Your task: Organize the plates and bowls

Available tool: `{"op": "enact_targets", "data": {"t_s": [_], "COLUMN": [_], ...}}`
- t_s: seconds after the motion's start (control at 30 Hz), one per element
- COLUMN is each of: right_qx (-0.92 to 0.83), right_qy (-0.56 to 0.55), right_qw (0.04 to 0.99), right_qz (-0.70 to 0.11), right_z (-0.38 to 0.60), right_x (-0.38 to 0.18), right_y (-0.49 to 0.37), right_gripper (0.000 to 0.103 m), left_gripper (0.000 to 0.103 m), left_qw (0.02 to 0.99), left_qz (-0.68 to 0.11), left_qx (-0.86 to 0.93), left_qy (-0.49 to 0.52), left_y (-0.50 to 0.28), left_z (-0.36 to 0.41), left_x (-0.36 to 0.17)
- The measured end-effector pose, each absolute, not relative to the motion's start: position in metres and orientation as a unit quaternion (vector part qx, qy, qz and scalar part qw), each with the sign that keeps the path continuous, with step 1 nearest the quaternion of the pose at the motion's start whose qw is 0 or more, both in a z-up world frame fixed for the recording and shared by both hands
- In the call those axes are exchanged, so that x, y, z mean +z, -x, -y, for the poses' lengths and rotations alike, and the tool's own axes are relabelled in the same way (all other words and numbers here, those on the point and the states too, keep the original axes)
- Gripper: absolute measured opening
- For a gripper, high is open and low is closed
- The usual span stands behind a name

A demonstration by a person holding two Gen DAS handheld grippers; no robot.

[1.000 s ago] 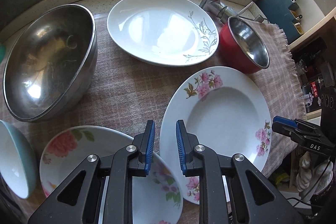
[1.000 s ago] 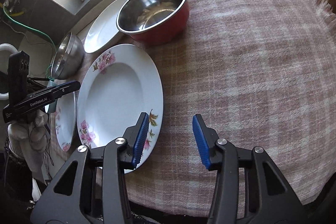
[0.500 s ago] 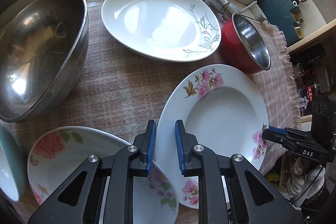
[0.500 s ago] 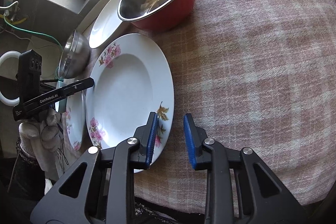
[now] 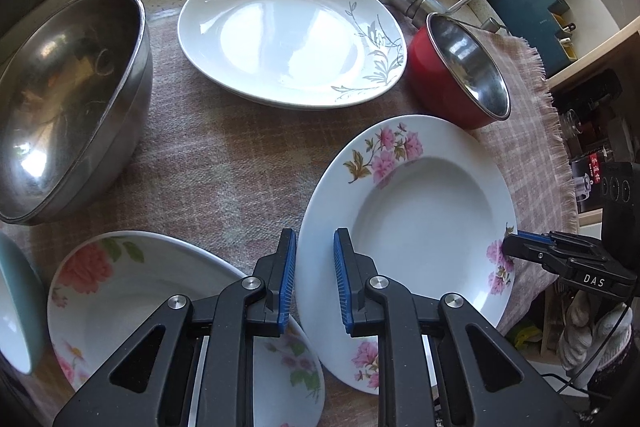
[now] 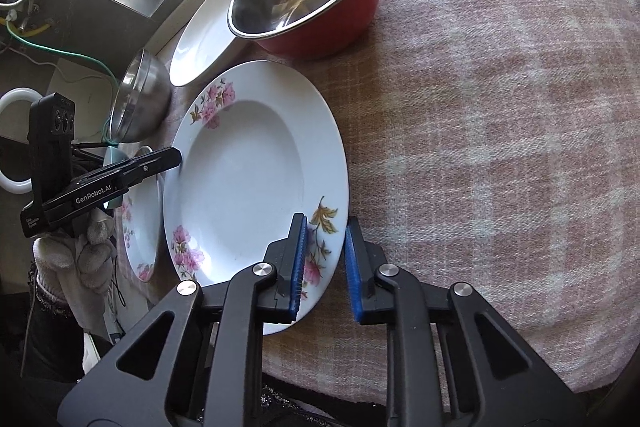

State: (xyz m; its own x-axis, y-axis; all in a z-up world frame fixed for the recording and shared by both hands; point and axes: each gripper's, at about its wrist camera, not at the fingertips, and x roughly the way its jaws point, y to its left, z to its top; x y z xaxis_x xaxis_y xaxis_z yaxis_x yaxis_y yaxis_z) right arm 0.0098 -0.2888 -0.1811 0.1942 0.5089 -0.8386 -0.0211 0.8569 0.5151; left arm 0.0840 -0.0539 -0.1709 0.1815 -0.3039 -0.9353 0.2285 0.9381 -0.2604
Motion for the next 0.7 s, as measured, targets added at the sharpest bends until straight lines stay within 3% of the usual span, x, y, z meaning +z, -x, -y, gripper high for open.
{"op": "enact_targets", "data": {"t_s": [0.7], "right_qx": [0.169], "right_qy": [-0.172], "right_qw": [0.753], "right_qz": [-0.612], "right_z": [0.309], "right_x": [-0.175], "right_y": [-0.011], "right_gripper": [0.021], "left_gripper": [0.017], "left_qw": [0.765], "left_qz": [-0.62], "left_qx": [-0.168], "left_qy": [0.05], "left_y": [-0.048], "left_z": [0.073], "left_x": [-0.173]}}
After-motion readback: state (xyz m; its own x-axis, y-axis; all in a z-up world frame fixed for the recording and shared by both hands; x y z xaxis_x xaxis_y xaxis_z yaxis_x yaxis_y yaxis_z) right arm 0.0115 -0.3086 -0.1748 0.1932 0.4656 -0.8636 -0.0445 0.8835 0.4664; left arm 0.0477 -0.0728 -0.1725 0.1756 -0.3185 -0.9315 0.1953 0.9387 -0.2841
